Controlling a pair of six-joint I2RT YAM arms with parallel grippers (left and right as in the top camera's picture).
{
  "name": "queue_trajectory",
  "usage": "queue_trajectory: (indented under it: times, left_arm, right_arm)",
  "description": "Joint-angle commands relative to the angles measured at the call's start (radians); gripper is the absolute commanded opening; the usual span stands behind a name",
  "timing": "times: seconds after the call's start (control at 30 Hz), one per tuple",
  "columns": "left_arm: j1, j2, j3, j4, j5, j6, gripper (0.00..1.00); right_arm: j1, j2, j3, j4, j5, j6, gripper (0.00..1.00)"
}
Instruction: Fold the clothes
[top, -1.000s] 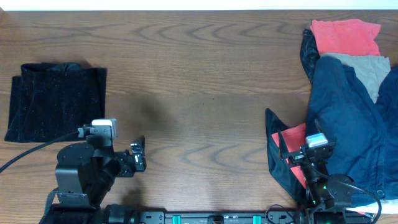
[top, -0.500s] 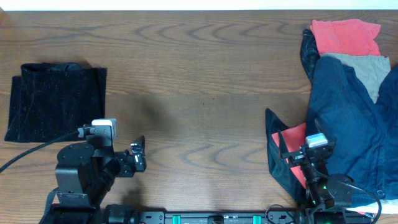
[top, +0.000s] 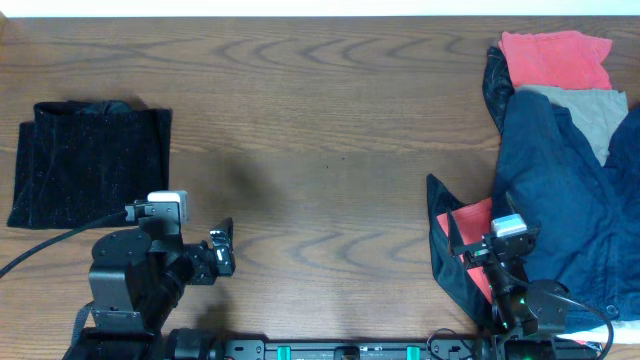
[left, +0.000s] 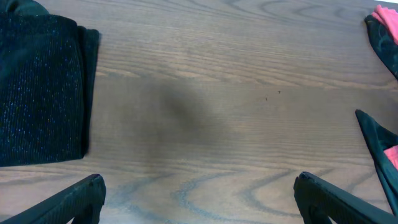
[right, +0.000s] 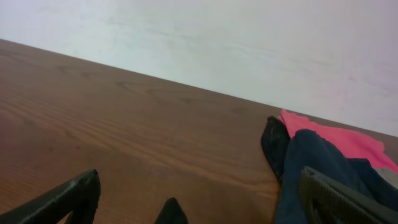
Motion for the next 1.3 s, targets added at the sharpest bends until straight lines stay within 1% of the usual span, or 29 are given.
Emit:
queue_trajectory:
  times: [0.0, 1.03, 1.1, 1.27]
  left_arm:
    - [0.003, -0.001, -0.003, 0.004, -0.005, -0.012, 0.98]
    - [0.004, -0.011, -0.003, 0.004, -0.005, -0.011, 0.98]
    - [0.004, -0.029, -0.005, -0.015, -0.038, 0.016, 0.98]
    - [0.004, -0.108, -0.068, -0.013, -0.132, 0.019, 0.98]
  right_arm:
    - [-0.001, -0.006, -0.002, -0.004, -0.012, -0.014, 0.99]
    - [-0.001, -0.005, -0.002, -0.004, -0.012, -0.014, 0.99]
    - [-0.001, -0.005, -0.002, -0.004, -0.012, -0.014, 0.99]
    - [-0.001, -0.005, -0.002, -0.004, -0.012, -0.014, 0.99]
